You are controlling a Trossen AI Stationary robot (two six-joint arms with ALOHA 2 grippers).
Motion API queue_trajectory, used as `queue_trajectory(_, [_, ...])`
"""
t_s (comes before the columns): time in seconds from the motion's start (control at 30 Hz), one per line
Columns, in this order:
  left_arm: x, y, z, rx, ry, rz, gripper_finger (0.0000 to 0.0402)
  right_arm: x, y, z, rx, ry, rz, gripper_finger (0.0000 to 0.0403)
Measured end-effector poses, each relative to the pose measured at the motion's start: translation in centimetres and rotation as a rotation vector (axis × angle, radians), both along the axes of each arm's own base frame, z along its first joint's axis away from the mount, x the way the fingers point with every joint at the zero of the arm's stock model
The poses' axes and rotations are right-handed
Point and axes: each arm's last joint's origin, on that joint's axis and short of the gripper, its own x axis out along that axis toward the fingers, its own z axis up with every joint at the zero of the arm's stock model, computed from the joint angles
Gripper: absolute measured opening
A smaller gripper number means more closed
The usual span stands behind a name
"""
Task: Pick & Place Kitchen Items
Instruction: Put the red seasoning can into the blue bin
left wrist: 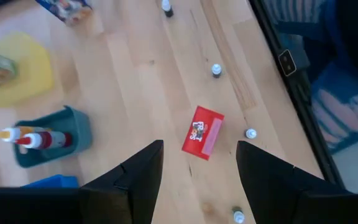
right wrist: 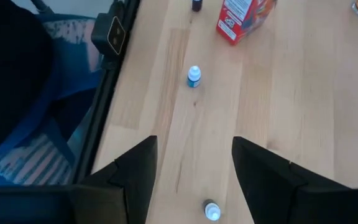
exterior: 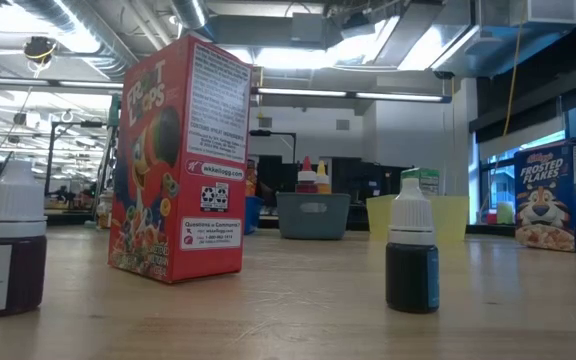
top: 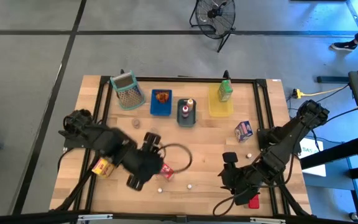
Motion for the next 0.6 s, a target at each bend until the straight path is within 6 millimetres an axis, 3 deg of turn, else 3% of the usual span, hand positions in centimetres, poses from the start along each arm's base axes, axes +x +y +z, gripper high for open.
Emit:
queue_trajectory(0.3, [-3.3, -4.4, 0.2, 0.078, -0.145, 0.066, 0.0198, 0.1, -0.1, 0.0, -0.057, -0.025, 0.065, 0.0211])
queue_trajectory(0.6, [-5.1, -6.6, 0.3, 0.109, -0.294, 0.175, 0.0198, 0.5, -0.4, 0.1, -0.134, -0.073, 0.088, 0.0211])
